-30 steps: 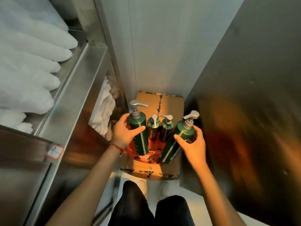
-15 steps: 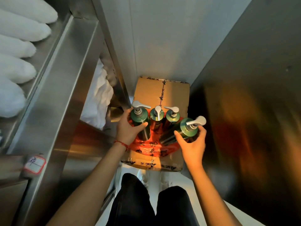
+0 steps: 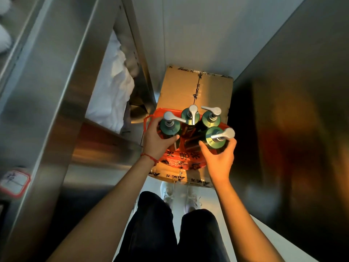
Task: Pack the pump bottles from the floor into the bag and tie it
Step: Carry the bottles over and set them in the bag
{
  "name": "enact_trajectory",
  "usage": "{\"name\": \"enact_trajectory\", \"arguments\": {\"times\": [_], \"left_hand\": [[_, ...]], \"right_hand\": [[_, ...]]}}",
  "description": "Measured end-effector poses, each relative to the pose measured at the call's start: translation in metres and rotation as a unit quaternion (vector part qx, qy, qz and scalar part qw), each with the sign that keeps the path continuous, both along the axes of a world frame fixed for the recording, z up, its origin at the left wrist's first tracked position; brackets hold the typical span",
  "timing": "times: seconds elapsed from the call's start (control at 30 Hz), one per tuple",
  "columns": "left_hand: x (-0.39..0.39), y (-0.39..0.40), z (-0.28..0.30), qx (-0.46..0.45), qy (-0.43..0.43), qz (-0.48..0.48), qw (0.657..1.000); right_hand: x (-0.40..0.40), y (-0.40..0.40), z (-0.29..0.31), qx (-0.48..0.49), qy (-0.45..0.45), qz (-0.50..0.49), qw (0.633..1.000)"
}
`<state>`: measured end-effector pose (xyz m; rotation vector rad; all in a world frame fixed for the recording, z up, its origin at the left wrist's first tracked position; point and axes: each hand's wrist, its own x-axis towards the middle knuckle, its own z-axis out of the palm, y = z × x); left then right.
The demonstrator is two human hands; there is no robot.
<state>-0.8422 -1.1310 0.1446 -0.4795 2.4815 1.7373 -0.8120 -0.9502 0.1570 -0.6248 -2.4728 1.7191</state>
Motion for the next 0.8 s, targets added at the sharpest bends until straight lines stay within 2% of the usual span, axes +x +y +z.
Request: {"name": "enact_trajectory", "arguments": {"times": [0.33,0.53,0.8], "left_hand": [[0.007,0.006,-0.029,0.006,-0.031,-0.030,0.999],[0.008,0.010,-0.027,-0.008,-0.029,-0.051,0.998],[0.013,0.009,-0.027,-0.022,-0.016,-0.069,0.997]], "right_hand": [[-0.005,0.005,-0.033,0.027,-0.008,0.032,0.999],[-0.001,0.005,-0.042,0.020,-0.031,0.052,0.998],[0.001,0.012,-0.041,0.022,-0.009,0.093,0.995]]}}
